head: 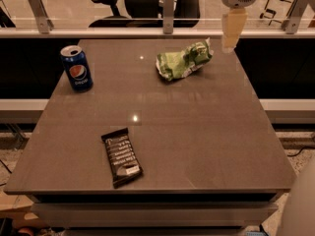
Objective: Move green jalapeno chip bag near rxbar chocolate
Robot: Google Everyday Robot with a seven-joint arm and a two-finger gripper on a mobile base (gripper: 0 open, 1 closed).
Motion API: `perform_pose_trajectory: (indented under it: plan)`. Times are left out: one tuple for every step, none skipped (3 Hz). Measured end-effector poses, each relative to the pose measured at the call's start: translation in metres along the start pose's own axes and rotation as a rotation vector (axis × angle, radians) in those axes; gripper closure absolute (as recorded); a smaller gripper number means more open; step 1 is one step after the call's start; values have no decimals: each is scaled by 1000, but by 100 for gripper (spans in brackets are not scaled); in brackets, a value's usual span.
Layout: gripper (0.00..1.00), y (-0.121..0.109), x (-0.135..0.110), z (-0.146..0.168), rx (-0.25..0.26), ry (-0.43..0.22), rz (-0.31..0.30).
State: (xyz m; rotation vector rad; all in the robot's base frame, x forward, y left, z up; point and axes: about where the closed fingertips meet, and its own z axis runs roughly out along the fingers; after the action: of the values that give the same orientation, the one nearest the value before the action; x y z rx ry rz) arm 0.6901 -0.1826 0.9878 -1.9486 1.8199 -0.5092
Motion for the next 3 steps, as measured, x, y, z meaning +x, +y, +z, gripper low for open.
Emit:
perform_pose_trajectory:
  plan:
    - [0,-2,-10,8,-24,-12,-31]
    - [0,-2,-10,9,-25,-12,-33]
    - [0,1,-10,15,-59,12,-23]
